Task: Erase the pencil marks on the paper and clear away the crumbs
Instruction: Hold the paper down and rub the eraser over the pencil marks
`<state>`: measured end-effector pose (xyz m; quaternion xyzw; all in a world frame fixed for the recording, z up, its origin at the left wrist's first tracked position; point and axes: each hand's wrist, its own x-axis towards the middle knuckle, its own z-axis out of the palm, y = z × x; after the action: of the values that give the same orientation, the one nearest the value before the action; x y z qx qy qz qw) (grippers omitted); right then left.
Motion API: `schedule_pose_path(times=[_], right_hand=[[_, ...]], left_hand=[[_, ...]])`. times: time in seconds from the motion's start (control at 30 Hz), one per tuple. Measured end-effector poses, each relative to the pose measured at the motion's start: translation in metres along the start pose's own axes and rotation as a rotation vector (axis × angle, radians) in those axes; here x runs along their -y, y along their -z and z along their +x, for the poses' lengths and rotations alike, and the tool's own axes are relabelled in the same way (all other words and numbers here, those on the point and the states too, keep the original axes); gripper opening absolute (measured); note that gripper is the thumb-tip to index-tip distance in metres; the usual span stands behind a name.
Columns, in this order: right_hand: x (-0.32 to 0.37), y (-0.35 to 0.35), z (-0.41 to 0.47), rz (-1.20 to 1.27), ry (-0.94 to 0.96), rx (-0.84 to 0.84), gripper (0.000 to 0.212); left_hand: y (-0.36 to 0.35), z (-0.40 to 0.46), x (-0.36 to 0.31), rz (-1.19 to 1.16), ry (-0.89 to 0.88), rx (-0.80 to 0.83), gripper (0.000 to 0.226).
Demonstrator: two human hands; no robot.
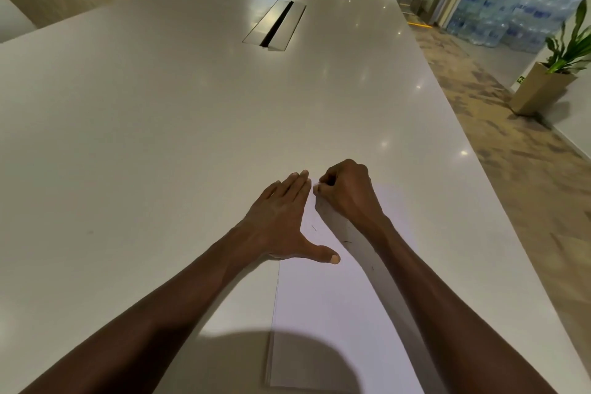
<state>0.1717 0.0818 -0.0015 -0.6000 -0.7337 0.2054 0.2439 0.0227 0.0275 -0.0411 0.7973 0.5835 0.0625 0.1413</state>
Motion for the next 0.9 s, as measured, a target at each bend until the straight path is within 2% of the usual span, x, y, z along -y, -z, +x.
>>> schedule_pose_path(times=[0.23, 0.63, 0.8, 0.9], right_hand=[[0.006, 0.003, -0.059, -0.016, -0.089, 0.049, 0.019], [0.002, -0.001, 0.008, -0.039, 0.032, 0.017, 0.012], [0.001, 0.006, -0.021, 0.006, -0.019, 0.060, 0.009], [0.005, 0.004, -0.051, 0.018, -0.070, 0.060, 0.017]], left_hand=[[0.000, 0.000, -0.001, 0.027, -0.001, -0.003, 0.146], [0.002, 0.000, -0.001, -0.016, 0.017, 0.013, 0.149], [0.003, -0.001, -0.003, -0.006, 0.045, 0.033, 0.152], [0.002, 0.000, -0.002, 0.025, 0.040, 0.028, 0.152]])
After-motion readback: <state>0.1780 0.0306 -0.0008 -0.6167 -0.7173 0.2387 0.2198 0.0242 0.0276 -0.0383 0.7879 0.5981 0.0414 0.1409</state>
